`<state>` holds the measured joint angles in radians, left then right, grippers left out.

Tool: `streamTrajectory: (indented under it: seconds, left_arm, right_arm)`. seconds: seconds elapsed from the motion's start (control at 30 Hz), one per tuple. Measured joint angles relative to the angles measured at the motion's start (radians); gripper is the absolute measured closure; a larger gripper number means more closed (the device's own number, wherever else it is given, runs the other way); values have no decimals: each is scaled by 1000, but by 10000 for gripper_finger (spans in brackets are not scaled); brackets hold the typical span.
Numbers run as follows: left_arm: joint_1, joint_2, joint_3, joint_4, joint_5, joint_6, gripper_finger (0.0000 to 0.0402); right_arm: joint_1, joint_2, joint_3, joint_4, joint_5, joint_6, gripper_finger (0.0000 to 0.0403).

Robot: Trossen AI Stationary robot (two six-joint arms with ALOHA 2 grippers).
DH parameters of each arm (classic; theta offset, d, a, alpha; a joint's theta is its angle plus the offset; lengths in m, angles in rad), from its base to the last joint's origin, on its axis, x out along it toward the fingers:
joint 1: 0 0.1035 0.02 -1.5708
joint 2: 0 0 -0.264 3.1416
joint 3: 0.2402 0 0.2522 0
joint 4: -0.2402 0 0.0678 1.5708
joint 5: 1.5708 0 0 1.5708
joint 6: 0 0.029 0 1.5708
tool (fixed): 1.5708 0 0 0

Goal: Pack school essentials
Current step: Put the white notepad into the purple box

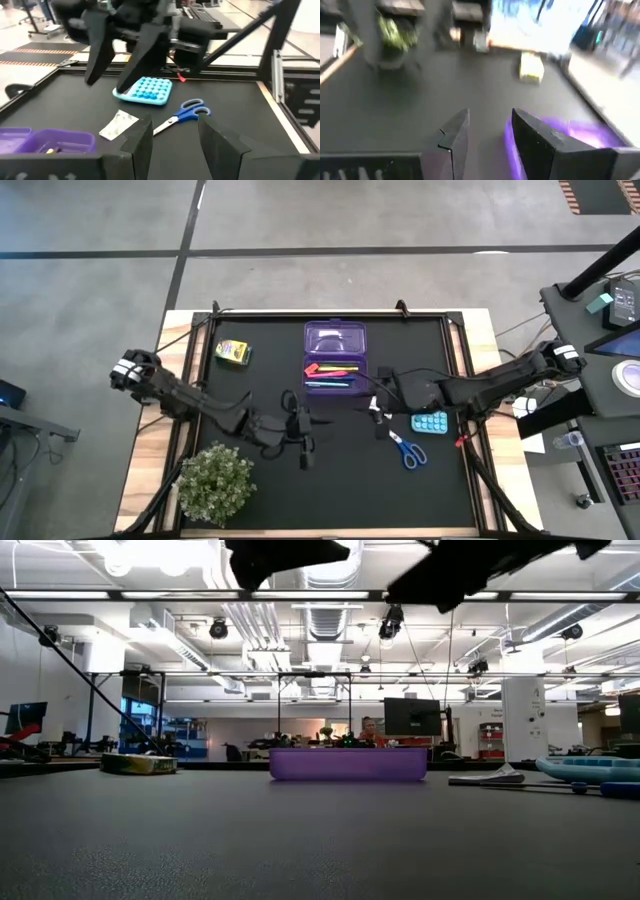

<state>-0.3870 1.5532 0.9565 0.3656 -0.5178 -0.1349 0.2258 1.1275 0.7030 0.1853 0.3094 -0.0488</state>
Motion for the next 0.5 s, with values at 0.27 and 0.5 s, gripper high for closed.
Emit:
streamTrajectory:
  seconds: [0.27,0.5]
  left_arm:
    - [-10,0,-2,-1,-1,71,263]
    - [-5,0,-2,-8,-6,73,263]
  right_arm:
    - [-3,1,178,-716,-20,397,264]
    - [-17,25,196,-959,-110,566,264]
